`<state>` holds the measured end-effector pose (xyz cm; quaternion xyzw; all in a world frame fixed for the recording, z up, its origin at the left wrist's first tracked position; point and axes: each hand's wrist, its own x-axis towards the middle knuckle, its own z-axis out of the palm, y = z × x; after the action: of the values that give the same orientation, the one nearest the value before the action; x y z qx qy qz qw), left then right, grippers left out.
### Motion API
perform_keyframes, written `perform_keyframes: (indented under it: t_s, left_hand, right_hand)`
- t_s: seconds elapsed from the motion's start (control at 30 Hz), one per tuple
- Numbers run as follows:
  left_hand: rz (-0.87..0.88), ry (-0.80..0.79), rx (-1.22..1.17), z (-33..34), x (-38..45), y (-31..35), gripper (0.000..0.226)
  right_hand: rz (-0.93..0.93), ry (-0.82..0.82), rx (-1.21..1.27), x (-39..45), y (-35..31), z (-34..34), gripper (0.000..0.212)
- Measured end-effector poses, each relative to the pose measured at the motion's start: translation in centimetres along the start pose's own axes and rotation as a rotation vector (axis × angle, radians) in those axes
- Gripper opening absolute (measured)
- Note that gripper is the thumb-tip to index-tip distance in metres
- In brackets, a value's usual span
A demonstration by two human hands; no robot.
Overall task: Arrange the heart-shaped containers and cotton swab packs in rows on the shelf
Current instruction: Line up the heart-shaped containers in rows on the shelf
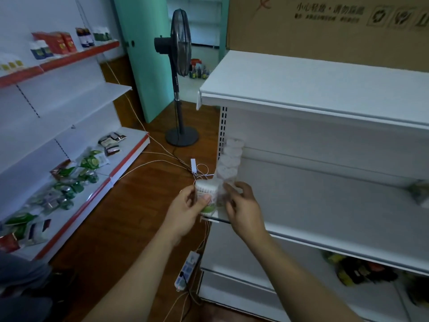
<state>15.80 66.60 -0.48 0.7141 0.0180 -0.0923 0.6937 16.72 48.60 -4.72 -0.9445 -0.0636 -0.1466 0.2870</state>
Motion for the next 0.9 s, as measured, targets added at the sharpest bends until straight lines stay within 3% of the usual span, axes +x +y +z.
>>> perform_keyframes:
  t_s: [0.23,0.47,0.63,0.73,0.9]
  left_hand:
    - [0.010,-0.087,0.006,-0.1,0.8,-0.1,0.041]
    - [0.032,-0.129,0.005,0.2,1.1,0.3,0.038]
    - [0.037,-0.124,0.002,0.1,1.1,0.5,0.042]
    - [0.058,-0.138,-0.027,0.2,1.1,0.8,0.040]
    - [0.123,-0.230,-0.008,1.4,1.4,2.0,0.039]
  right_hand:
    - [-0.054,0.042,-0.195,0.6,0.0,-0.2,0.045]
    - [-0.132,0.000,-0.416,1.0,-0.2,-1.2,0.066]
    - [-0.183,0.018,-0.428,0.9,-0.1,-1.7,0.080]
    - [-0.152,0.041,-0.339,0.6,0.1,-2.3,0.079]
    - [-0.067,0.120,0.255,-0.5,-1.3,-5.6,0.046]
